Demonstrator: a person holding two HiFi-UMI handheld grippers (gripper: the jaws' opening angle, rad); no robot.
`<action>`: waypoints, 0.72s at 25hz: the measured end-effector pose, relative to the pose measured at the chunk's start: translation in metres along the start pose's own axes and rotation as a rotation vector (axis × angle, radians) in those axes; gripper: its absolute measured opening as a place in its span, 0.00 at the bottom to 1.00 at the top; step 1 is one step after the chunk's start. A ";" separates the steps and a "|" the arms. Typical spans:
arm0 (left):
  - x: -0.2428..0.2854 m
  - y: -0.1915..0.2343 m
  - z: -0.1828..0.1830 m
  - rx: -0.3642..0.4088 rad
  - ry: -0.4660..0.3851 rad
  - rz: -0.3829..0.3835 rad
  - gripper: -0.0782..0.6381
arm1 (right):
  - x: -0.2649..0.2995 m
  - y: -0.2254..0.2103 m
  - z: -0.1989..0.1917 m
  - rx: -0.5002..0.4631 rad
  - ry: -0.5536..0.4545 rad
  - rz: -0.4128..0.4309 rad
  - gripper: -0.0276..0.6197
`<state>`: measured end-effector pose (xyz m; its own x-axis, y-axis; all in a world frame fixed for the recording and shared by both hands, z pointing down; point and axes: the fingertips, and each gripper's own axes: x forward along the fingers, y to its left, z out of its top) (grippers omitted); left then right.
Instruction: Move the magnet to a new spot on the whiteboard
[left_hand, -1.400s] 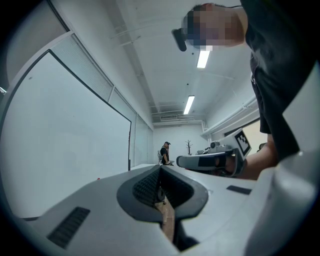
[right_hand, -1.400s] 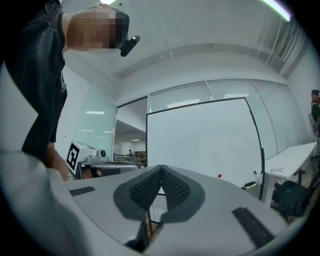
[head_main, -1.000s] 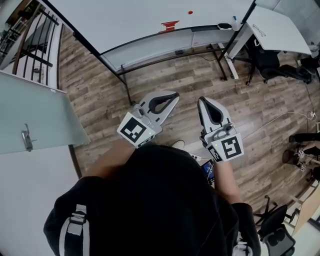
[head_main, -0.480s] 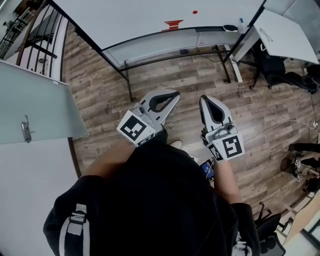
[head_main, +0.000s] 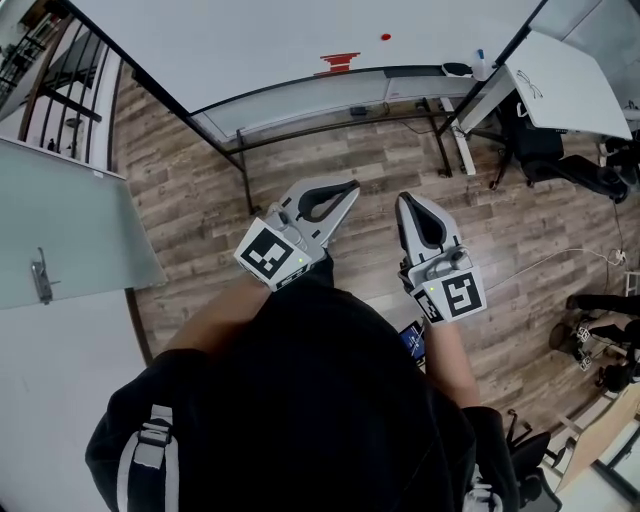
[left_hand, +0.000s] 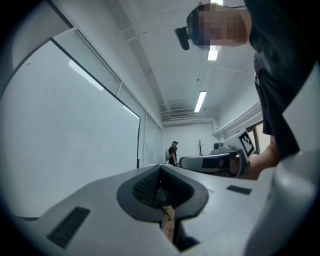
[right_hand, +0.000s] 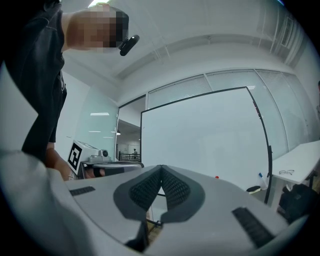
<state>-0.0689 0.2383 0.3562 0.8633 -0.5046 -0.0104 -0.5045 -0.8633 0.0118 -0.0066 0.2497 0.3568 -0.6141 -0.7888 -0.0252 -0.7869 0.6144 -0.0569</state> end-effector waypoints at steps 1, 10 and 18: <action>0.005 0.008 -0.001 -0.002 -0.002 -0.003 0.12 | 0.008 -0.005 0.000 -0.004 0.003 -0.001 0.03; 0.050 0.091 -0.001 -0.011 0.008 -0.025 0.12 | 0.087 -0.052 0.001 -0.002 0.019 -0.029 0.03; 0.081 0.174 -0.004 -0.015 0.001 -0.071 0.11 | 0.162 -0.093 -0.006 0.013 0.037 -0.080 0.03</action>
<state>-0.0863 0.0474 0.3611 0.8968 -0.4422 -0.0112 -0.4419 -0.8967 0.0264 -0.0329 0.0647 0.3638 -0.5512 -0.8342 0.0172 -0.8330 0.5489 -0.0699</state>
